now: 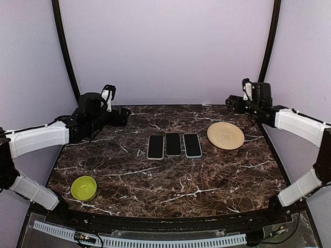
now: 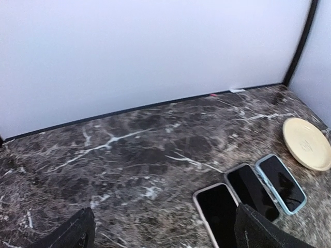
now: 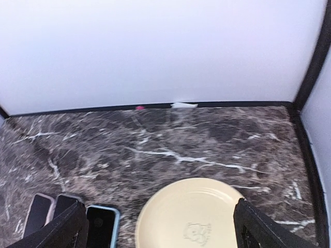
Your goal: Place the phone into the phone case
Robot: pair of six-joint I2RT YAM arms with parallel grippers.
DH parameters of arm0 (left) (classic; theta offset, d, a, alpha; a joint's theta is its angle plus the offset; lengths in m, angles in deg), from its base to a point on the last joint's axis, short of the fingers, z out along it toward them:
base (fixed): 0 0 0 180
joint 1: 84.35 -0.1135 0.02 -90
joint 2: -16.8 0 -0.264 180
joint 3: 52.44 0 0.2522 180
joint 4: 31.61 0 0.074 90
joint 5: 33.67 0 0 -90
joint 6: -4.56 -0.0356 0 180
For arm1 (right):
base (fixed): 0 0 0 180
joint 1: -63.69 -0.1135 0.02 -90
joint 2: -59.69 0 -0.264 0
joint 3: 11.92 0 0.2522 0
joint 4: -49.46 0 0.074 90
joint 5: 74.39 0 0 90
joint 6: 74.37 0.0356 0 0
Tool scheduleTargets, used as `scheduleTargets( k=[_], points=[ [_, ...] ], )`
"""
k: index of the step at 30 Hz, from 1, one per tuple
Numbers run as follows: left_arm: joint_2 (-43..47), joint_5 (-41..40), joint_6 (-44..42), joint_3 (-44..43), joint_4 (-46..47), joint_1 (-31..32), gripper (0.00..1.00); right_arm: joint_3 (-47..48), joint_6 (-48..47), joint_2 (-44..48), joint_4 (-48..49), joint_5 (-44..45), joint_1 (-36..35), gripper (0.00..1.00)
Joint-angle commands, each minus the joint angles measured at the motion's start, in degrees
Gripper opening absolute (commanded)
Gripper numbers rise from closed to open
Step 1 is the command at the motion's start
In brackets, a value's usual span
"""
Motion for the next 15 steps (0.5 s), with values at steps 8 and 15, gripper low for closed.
scheduleTargets(
  k=[8, 15],
  points=[
    [2.58, -10.31, 2.61, 10.43, 13.48, -18.51, 0.97, -33.87, 1.92, 21.72, 33.72, 11.75, 20.85, 0.98],
    [3.33, -13.81, -6.68, 21.81, 23.61, -23.27, 0.98, -57.27, -0.55, 19.1, 68.27, 17.05, 21.39, 0.98]
  ],
)
